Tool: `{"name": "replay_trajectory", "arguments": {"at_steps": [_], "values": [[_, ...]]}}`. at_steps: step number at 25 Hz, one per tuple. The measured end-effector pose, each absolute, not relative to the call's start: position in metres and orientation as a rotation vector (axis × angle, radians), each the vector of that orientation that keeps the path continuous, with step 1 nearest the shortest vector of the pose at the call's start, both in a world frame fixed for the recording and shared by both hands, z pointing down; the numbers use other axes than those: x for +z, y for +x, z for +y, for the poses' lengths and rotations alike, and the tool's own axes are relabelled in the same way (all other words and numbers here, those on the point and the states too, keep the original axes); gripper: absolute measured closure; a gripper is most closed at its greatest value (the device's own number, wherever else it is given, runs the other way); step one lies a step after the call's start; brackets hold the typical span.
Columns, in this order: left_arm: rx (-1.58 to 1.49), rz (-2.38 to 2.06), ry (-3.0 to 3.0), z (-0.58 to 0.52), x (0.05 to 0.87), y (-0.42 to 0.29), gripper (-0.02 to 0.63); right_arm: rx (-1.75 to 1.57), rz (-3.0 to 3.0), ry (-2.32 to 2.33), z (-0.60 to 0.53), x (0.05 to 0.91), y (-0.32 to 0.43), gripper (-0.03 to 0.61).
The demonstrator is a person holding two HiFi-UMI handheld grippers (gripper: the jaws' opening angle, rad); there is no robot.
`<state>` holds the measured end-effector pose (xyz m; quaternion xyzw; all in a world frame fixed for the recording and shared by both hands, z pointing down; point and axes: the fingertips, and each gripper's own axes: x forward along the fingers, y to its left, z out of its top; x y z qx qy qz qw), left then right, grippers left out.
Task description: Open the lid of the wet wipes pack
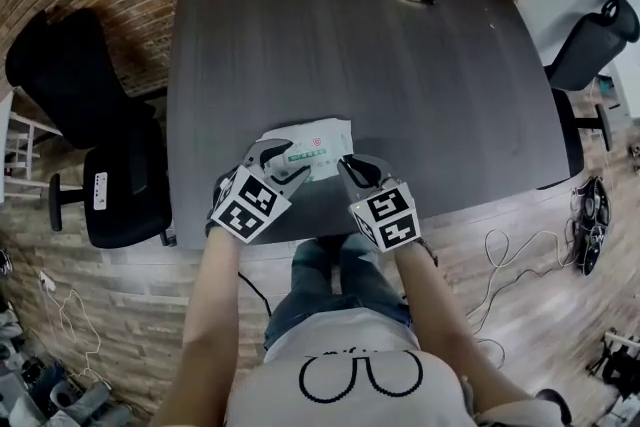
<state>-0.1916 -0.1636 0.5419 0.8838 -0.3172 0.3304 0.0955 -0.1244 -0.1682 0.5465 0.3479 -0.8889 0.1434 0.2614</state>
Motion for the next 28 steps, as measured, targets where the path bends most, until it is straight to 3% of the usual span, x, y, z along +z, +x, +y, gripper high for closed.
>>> {"name": "replay_trajectory", "arguments": {"at_steps": [19, 28], "values": [[1.44, -0.606, 2.733, -0.165, 0.596, -0.167, 0.419, 0.445, -2.288, 0.891, -0.173, 0.595, -0.133, 0.563], [1.505, -0.519, 2.717, -0.164, 0.594, -0.166, 0.511, 0.484, -2.282, 0.881, -0.173, 0.599, -0.133, 0.565]]}}
